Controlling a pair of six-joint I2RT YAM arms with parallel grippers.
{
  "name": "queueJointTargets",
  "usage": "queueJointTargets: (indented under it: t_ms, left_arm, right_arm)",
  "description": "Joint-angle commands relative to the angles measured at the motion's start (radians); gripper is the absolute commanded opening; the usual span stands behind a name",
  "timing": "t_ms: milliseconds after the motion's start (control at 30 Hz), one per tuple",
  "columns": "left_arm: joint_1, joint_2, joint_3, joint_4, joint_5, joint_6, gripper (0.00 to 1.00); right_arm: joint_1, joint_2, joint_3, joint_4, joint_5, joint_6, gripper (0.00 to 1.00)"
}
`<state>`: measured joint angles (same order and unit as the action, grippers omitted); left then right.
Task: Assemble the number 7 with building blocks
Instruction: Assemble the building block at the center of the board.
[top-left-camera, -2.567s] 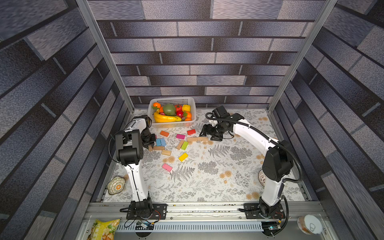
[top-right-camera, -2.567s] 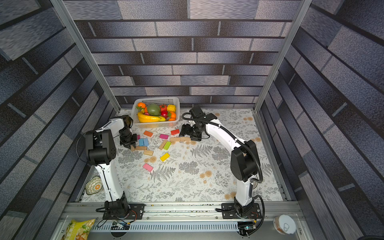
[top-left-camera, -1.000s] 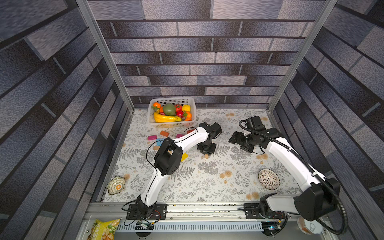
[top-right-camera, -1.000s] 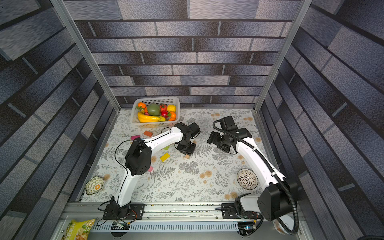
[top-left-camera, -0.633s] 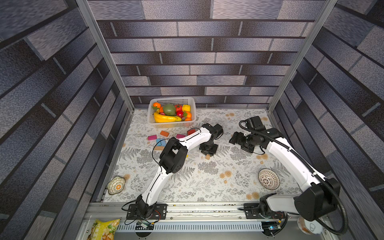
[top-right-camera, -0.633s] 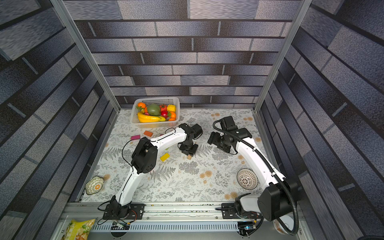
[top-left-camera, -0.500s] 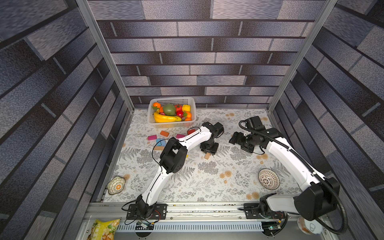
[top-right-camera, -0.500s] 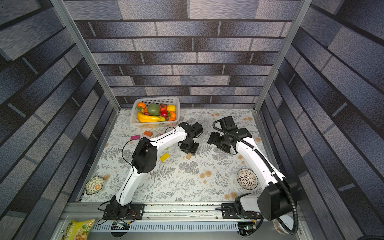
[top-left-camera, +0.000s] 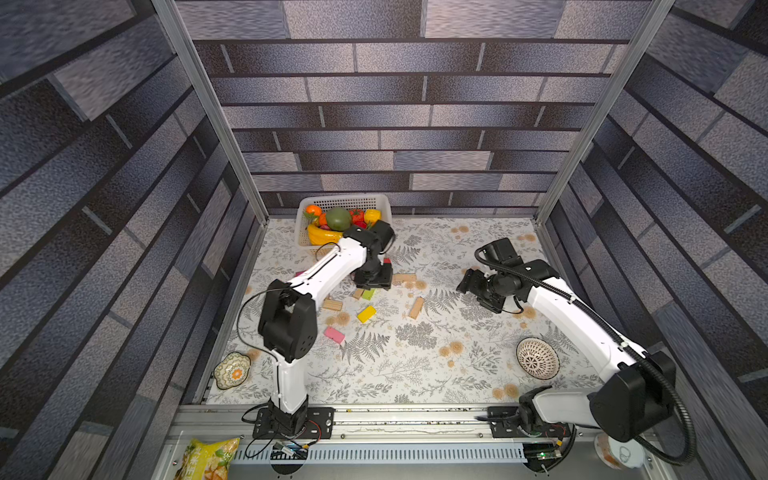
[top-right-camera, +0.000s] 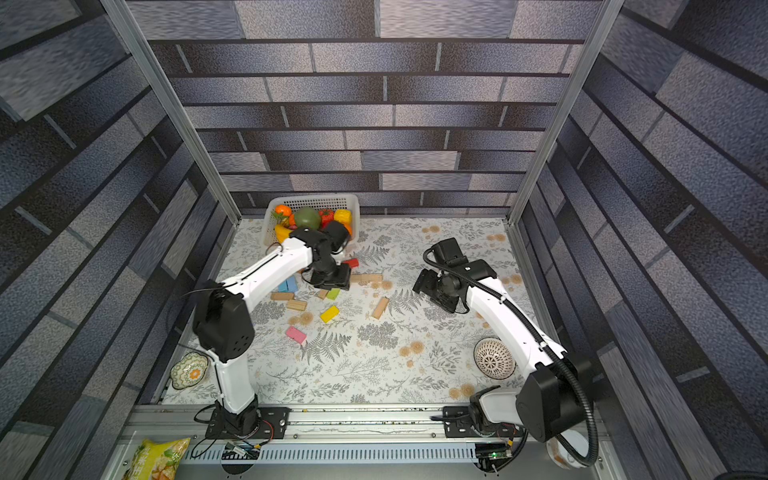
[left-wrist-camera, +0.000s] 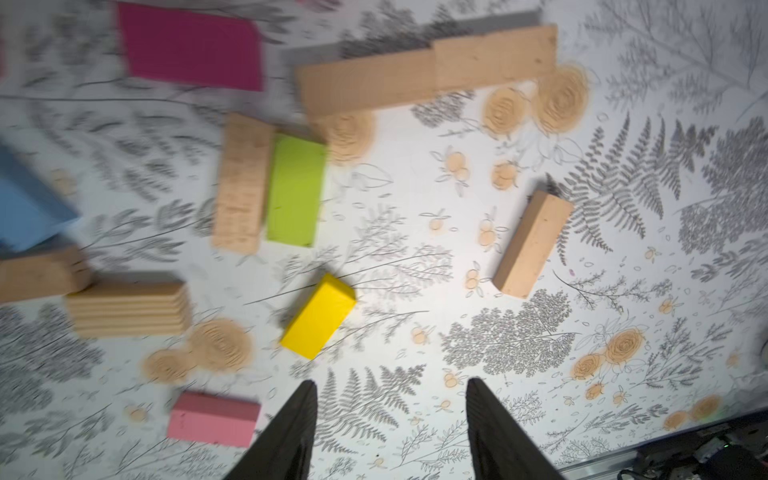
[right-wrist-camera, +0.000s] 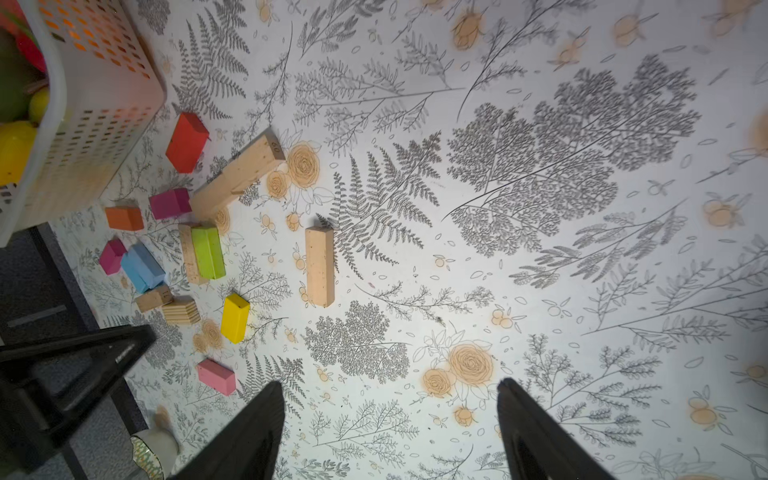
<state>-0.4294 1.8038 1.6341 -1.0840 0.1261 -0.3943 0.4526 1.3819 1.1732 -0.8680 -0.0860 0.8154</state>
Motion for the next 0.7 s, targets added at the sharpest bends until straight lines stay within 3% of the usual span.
queueJointTargets:
  t_ms: [0, 67, 133, 200, 400, 667]
  left_arm:
    - [0.117, -0.130, -0.132, 0.017, 0.012, -0.008, 0.61]
    - [0.195, -0.185, -0.198, 0.025, 0.046, -0.006, 0.62]
    - [0.261, -0.236, -0.263, 0.041, 0.079, -0.006, 0.63]
    - [0.298, -0.276, -0.310, 0.055, 0.094, -0.006, 0.64]
    - [0.316, -0.314, -0.393, 0.067, 0.102, 0.006, 0.66]
    - [0.331, -0.318, -0.406, 0.083, 0.101, 0.014, 0.68]
  right_arm:
    - [0.099, 0.124, 0.044, 0.035, 0.019, 0.078, 0.81]
    - [0.148, 0.198, 0.052, 0.089, 0.010, 0.130, 0.80]
    - [0.170, 0.255, 0.022, 0.190, -0.023, 0.203, 0.70]
    - [0.180, 0.302, 0.026, 0.237, -0.022, 0.230, 0.67]
    - [0.204, 0.430, 0.144, 0.184, 0.015, 0.203, 0.65]
    - [0.236, 0.530, 0.184, 0.184, 0.012, 0.210, 0.64]
